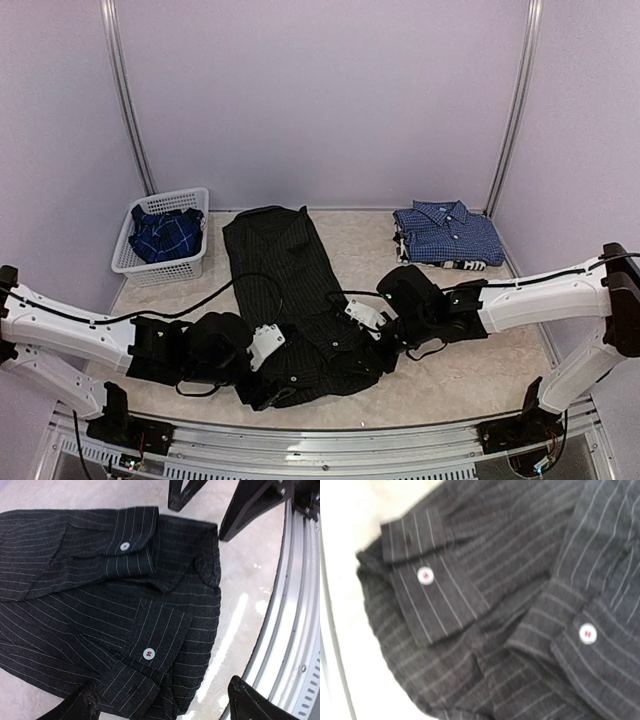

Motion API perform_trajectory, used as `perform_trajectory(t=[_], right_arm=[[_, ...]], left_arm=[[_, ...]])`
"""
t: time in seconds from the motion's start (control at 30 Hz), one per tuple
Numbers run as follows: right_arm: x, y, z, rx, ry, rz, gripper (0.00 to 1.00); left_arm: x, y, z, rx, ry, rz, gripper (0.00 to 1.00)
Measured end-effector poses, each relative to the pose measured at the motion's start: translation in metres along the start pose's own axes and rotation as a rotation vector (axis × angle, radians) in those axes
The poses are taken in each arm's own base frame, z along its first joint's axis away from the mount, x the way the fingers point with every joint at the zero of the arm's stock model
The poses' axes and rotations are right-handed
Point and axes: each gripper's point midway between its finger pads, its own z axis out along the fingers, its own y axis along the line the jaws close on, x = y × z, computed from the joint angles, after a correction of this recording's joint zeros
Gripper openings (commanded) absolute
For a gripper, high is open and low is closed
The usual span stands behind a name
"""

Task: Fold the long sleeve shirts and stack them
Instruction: Pick up the rectangle-folded shirt from the center of the board.

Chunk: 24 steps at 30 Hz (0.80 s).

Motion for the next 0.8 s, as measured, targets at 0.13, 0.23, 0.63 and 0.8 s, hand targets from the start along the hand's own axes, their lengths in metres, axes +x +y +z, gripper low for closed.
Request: perform_trajectory(t=[0.13,0.23,0.63,0.8], right_arm=[[0.009,-0.002,0.001,0.011,0.024,-0.016,0.58],[0.018,-0.005,0.000,0.022,0.036,-0.013,0.59],[0.024,-0.019,-0.006,0.081,0.023,0.025,0.59],[0.025,-0.021,-0.016,0.097,-0.009,0.053,0.59]], left_arm=[[0.021,-0.007,0.021,-0.015,0.122,0.064,0.84],[0.029,-0.014,0.028,-0.011,0.175,0.107,0.84],[0.039,-0.014,0.056,-0.073,0.383,0.247,0.83],[0.056,-0.008,0.053,-0.069,0.460,0.289,0.82]])
